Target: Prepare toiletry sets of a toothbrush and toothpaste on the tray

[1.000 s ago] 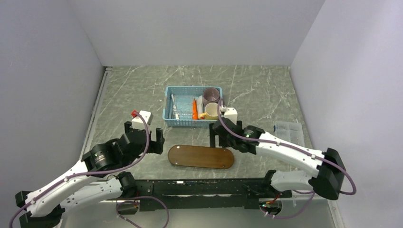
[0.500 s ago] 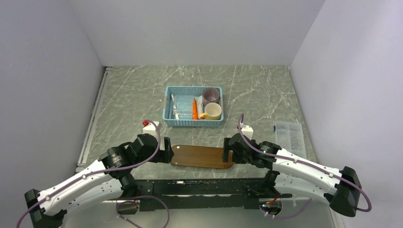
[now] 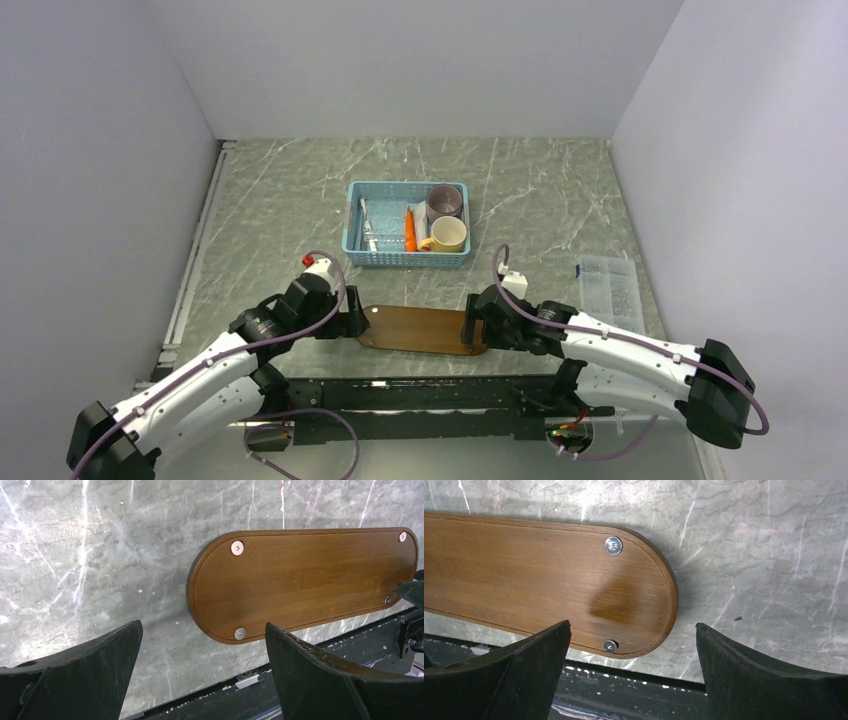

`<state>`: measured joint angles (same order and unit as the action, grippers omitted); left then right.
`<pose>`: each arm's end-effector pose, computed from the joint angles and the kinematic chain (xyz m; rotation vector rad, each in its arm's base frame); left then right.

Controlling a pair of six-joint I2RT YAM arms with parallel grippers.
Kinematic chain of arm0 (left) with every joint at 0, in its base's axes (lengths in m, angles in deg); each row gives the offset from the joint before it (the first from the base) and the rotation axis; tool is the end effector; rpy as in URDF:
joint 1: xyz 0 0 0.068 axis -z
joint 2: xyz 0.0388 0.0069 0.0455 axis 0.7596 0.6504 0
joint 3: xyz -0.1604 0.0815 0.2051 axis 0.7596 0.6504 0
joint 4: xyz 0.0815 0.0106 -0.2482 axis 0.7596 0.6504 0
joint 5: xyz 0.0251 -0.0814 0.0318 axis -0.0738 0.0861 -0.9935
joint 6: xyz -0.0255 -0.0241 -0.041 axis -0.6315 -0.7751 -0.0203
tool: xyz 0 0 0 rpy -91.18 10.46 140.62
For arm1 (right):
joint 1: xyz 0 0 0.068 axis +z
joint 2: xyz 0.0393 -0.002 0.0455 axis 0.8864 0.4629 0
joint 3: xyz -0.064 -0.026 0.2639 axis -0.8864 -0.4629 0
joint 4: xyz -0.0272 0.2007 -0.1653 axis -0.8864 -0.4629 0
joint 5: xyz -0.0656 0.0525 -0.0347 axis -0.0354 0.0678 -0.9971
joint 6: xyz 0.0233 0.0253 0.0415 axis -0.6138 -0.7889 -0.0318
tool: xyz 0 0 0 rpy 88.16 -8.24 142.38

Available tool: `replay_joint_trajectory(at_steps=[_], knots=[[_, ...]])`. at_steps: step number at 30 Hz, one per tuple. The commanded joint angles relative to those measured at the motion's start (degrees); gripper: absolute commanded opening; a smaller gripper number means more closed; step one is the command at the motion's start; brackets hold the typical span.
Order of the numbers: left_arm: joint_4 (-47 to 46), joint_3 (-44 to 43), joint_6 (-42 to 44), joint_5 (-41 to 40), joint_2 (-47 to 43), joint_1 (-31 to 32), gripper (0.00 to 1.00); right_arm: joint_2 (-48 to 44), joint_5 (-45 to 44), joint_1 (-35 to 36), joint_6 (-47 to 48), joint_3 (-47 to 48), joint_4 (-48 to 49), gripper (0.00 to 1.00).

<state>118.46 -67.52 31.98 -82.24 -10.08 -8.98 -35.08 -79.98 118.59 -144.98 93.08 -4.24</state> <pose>0.1127 -0.0939 0.1962 -0.0370 2.4861 -0.5918 0.0987 0.1313 0.1837 0.1589 2.6233 0.4056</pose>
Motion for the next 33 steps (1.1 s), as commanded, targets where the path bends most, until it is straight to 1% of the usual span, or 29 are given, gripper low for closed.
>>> replay_joint_trajectory(at_steps=[1,4,12,20,24,33], knots=[[-5.2,0.0,2.1,3.4,1.1,-2.2,0.99,2.1,0.6,-0.6,-1.2,0.0,5.2,0.98],[-6.1,0.3,2.8,5.1,2.1,-3.9,0.99,3.4,1.1,-1.1,-0.7,0.1,7.2,0.98],[-8.1,1.5,3.1,9.1,3.1,-6.2,0.99,6.4,3.2,-1.8,0.0,1.0,10.9,0.98],[-6.8,2.2,2.8,11.2,3.2,-7.1,0.99,9.2,3.7,-1.9,0.8,2.5,13.3,0.98],[-8.0,3.0,1.9,13.0,3.9,-7.3,0.99,10.3,4.1,-1.8,1.0,2.8,14.1,0.98],[-11.6,3.3,1.5,15.7,8.7,-8.0,0.99,12.2,4.3,-1.8,2.1,4.3,14.8,0.98]])
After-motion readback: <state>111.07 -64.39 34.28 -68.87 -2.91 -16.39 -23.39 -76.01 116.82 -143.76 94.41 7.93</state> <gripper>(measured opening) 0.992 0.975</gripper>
